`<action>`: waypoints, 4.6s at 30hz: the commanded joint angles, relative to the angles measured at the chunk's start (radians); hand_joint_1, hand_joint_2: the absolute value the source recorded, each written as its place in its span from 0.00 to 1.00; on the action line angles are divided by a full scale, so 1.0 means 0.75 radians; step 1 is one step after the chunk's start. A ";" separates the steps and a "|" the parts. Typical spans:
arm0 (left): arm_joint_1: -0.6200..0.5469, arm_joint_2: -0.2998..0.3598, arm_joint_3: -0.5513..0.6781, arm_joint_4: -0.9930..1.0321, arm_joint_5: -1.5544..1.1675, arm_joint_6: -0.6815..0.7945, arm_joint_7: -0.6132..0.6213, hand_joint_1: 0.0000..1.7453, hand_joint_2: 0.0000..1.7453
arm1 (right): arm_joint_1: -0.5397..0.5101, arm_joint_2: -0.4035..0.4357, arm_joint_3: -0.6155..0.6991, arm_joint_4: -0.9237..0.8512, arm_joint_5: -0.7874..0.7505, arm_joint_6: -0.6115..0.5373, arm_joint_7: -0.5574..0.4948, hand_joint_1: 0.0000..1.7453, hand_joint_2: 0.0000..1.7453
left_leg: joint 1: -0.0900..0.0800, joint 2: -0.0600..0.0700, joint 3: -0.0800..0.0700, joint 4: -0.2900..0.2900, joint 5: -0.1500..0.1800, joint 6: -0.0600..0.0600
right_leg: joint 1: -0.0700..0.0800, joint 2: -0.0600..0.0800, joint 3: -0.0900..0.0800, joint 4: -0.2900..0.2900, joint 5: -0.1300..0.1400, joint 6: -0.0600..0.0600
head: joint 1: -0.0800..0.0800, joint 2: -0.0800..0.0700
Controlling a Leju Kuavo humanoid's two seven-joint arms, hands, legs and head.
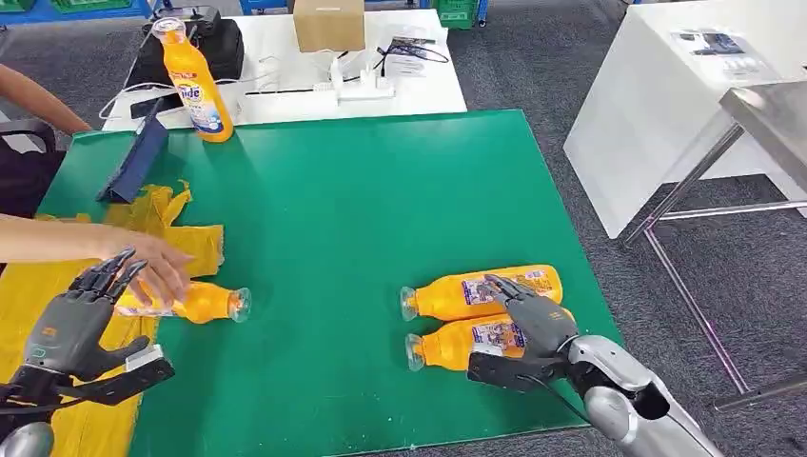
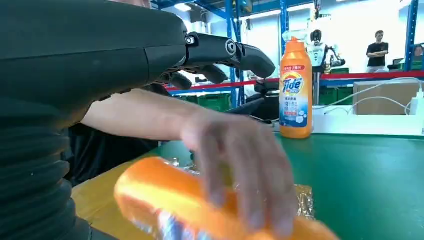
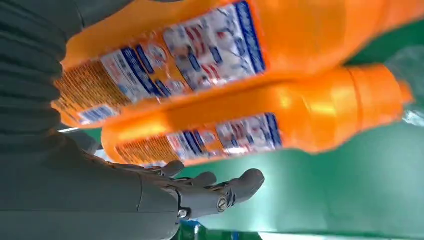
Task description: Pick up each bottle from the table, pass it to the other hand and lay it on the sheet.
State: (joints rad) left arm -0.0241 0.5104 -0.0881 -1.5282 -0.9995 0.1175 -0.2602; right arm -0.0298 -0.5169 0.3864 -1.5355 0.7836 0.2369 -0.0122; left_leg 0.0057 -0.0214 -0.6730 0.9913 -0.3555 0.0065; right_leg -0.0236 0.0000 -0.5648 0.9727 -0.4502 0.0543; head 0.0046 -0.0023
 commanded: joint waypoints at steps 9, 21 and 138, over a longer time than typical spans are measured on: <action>-0.055 -0.044 -0.007 0.058 0.004 -0.012 -0.002 0.00 1.00 | -0.052 0.004 0.064 0.114 -0.005 0.012 0.004 0.00 1.00 | 0.001 0.002 0.007 0.000 -0.002 0.000 | 0.002 0.000 0.008 -0.002 -0.002 -0.003 | 0.000 0.000; -0.040 -0.032 -0.006 0.055 0.010 -0.009 0.000 0.00 1.00 | 0.014 -0.022 0.058 0.065 0.004 -0.014 0.006 0.00 1.00 | 0.001 0.001 0.006 0.000 -0.002 0.000 | 0.002 -0.001 0.007 -0.002 -0.002 -0.003 | 0.001 0.000; 0.145 -0.519 -0.336 -0.520 1.680 -0.481 -0.001 0.00 1.00 | -0.318 0.418 0.636 -0.106 -1.086 0.060 -0.029 1.00 1.00 | 0.014 0.007 0.032 0.000 -0.019 0.003 | 0.014 0.008 0.034 -0.031 -0.002 0.000 | 0.000 0.000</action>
State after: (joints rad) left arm 0.1231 0.0679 -0.3097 -1.9776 0.2965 -0.2220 -0.2430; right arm -0.1276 -0.1434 0.6843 -1.6587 -0.0034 0.2521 -0.0366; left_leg 0.0176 -0.0202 -0.6527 0.9906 -0.3678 0.0084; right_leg -0.0123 0.0041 -0.5415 0.9474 -0.4506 0.0567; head 0.0046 -0.0023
